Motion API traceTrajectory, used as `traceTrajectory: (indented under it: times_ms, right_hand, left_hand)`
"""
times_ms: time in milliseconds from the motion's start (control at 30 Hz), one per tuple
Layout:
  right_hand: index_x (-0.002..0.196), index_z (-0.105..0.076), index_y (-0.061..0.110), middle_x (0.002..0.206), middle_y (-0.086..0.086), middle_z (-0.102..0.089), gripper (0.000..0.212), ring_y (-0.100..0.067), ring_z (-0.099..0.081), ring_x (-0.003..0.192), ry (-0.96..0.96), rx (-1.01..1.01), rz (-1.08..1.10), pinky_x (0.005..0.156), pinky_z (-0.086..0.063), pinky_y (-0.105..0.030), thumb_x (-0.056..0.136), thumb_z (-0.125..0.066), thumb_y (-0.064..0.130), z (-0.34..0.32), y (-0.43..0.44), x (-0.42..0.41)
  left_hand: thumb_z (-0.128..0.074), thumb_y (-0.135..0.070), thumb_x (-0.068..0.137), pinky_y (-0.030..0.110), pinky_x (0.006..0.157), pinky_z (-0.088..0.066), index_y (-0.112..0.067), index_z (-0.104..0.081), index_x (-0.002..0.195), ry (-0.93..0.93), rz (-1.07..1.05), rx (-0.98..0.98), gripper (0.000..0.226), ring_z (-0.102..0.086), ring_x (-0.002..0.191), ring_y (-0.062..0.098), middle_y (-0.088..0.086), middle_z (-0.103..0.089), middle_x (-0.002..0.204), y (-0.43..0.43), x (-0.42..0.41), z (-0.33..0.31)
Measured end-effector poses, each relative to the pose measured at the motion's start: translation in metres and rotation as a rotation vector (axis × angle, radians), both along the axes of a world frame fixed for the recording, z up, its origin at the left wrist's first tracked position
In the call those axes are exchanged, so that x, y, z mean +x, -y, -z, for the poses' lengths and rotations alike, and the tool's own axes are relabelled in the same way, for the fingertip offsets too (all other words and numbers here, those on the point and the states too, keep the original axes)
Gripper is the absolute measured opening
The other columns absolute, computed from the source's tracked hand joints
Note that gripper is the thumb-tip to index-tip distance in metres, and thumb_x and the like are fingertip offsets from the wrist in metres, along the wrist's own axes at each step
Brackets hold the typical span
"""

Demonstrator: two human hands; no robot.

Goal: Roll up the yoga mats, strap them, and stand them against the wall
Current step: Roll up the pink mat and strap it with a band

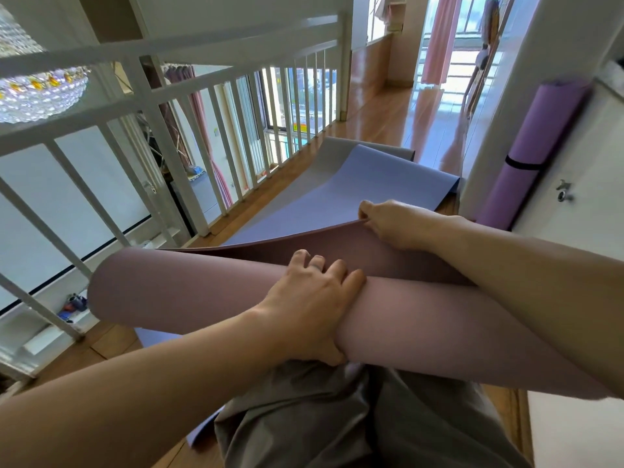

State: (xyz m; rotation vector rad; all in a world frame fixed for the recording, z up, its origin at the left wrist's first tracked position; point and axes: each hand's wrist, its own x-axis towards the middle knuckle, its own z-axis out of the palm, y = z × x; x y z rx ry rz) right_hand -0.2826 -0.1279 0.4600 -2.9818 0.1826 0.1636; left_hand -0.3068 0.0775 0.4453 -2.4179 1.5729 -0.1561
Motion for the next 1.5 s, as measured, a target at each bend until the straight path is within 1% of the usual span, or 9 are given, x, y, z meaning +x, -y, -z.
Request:
traceTrajectory:
  times_ms: [233,333,633,767,900,1100,1233,1400,1500]
  right_hand:
    - [0.121,-0.049,0.017,0.107,-0.008,-0.055,0.024,-0.021,-0.049,0.087,-0.155,0.049,-0.041,0.076,-0.038,-0.032,0.102,-0.040,0.026,0.010,-0.008,-0.010]
    - [0.125,-0.049,0.018,0.103,-0.001,-0.049,0.026,-0.018,-0.047,0.090,-0.159,0.071,-0.068,0.078,-0.034,-0.029,0.102,-0.040,0.028,0.002,-0.007,-0.013]
    - [0.117,-0.048,0.026,0.097,0.005,-0.048,0.022,-0.016,-0.049,0.087,-0.209,0.046,-0.124,0.076,-0.037,-0.031,0.102,-0.039,0.038,-0.009,-0.015,-0.027]
    - [0.113,-0.046,0.028,0.084,0.007,-0.048,0.024,-0.012,-0.048,0.076,-0.218,0.015,-0.123,0.071,-0.038,-0.032,0.100,-0.036,0.046,-0.007,-0.020,-0.034]
    - [0.120,-0.044,0.027,0.094,0.003,-0.055,0.025,-0.013,-0.049,0.078,-0.268,0.014,-0.125,0.073,-0.040,-0.033,0.101,-0.036,0.042,-0.007,-0.026,-0.041]
    - [0.130,-0.033,0.026,0.110,0.010,-0.052,0.082,-0.010,-0.055,0.094,-0.436,0.044,-0.151,0.087,-0.050,-0.032,0.069,-0.070,0.066,-0.018,-0.029,-0.048]
    - [0.147,-0.017,0.028,0.134,0.006,-0.050,0.118,-0.017,-0.052,0.115,-0.350,0.035,-0.187,0.098,-0.044,-0.034,0.055,-0.072,0.076,0.003,-0.029,-0.048]
    - [0.139,-0.038,0.029,0.124,0.010,-0.057,0.096,-0.011,-0.055,0.106,-0.197,0.097,-0.260,0.094,-0.047,-0.032,0.059,-0.075,0.069,0.008,-0.026,-0.051]
    - [0.134,-0.043,0.028,0.119,0.009,-0.058,0.092,-0.012,-0.056,0.102,-0.012,0.039,-0.249,0.088,-0.045,-0.030,0.059,-0.078,0.066,0.000,-0.017,-0.039]
  left_hand:
    - [-0.063,-0.074,0.062,0.051,0.104,-0.030,-0.027,-0.032,0.138,-0.152,-0.005,0.007,0.095,-0.047,0.112,0.026,0.003,-0.036,0.129,-0.011,0.000,0.001]
    - [-0.060,-0.077,0.064,0.050,0.110,-0.024,-0.028,-0.029,0.142,-0.129,0.015,0.011,0.097,-0.035,0.121,0.025,0.003,-0.032,0.132,-0.008,0.008,0.002]
    - [-0.048,-0.086,0.066,0.045,0.114,-0.015,-0.024,-0.038,0.134,-0.117,-0.047,-0.045,0.093,-0.041,0.126,0.021,-0.003,-0.051,0.132,0.001,0.027,-0.003]
    - [-0.047,-0.086,0.067,0.044,0.110,-0.016,-0.027,-0.036,0.140,-0.100,-0.047,-0.056,0.094,-0.032,0.130,0.022,-0.002,-0.043,0.138,0.001,0.031,-0.003]
    - [-0.051,-0.083,0.066,0.054,0.115,-0.014,-0.032,-0.031,0.143,-0.199,-0.107,-0.038,0.094,-0.032,0.135,0.026,0.001,-0.030,0.147,0.000,0.033,0.000]
    - [-0.059,-0.076,0.069,0.053,0.117,-0.013,-0.030,-0.033,0.136,-0.320,-0.132,-0.064,0.085,-0.054,0.119,0.018,-0.005,-0.051,0.134,0.001,0.033,-0.003]
    - [-0.060,-0.072,0.071,0.054,0.117,-0.010,-0.028,-0.024,0.139,-0.332,-0.140,-0.103,0.089,-0.050,0.126,0.018,-0.007,-0.050,0.140,0.003,0.035,-0.003]
    - [-0.056,-0.075,0.072,0.056,0.116,-0.010,-0.032,-0.014,0.148,-0.239,-0.133,-0.116,0.096,-0.043,0.132,0.018,-0.010,-0.048,0.141,0.004,0.036,-0.005]
    - [-0.059,-0.068,0.076,0.054,0.116,-0.010,-0.033,-0.024,0.146,-0.129,-0.149,-0.316,0.086,-0.040,0.133,0.017,-0.009,-0.049,0.140,0.009,0.047,-0.013]
